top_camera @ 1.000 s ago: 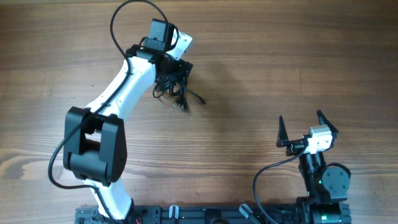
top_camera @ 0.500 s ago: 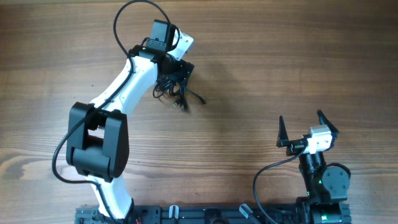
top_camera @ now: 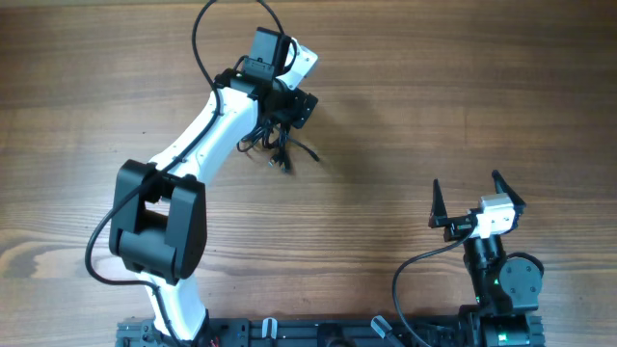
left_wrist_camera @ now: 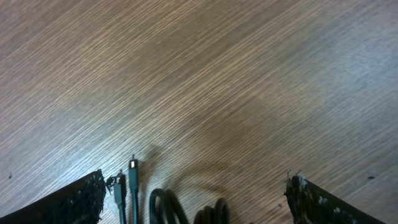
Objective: Untangle cables
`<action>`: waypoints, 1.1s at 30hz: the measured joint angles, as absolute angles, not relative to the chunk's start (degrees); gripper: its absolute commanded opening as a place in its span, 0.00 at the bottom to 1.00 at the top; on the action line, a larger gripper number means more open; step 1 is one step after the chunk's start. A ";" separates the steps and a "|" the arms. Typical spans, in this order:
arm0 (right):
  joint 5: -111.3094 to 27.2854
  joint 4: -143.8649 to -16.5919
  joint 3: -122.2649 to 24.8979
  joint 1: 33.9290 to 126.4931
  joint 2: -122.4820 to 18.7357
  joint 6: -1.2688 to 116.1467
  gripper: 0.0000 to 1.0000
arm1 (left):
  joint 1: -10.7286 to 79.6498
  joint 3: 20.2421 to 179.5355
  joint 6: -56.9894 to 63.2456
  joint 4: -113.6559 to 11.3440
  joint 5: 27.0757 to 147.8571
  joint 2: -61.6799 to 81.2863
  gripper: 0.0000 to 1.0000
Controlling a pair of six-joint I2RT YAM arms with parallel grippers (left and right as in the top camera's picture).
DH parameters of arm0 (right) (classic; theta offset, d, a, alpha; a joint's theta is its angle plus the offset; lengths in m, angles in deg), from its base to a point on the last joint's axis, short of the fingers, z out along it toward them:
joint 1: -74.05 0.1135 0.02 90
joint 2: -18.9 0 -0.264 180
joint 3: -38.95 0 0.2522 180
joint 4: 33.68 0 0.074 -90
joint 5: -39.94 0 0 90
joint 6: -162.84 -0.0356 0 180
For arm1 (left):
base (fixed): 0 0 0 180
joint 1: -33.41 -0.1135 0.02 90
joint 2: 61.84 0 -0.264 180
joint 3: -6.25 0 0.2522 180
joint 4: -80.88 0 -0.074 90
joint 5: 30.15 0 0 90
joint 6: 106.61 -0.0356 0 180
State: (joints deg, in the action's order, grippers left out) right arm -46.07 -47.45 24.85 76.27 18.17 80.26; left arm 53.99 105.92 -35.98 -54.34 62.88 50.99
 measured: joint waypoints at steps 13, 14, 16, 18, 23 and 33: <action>-46.09 -47.45 24.85 76.27 18.17 80.26 1.00 | 53.49 105.92 -35.77 -54.34 62.44 50.99 0.93; -46.09 -47.45 24.85 76.27 18.17 80.26 1.00 | 53.49 105.92 -35.66 -54.31 62.18 50.99 0.92; -46.09 -47.45 24.85 76.27 18.17 80.26 1.00 | 53.49 105.92 -34.87 -54.10 61.11 50.99 0.90; -46.09 -47.45 24.85 76.27 18.17 80.26 1.00 | 53.38 105.92 -33.95 -53.61 60.21 50.99 0.89; -46.09 -47.48 24.85 76.27 18.17 80.26 1.00 | 52.57 105.94 -32.58 -49.46 59.01 50.99 0.87; -46.09 -47.45 24.85 76.27 18.17 80.26 1.00 | 52.37 105.94 -35.00 -45.70 59.80 50.99 0.86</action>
State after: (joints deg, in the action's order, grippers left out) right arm -46.09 -47.45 24.85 76.27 18.17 80.26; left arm 52.37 105.94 -35.00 -45.70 59.80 50.99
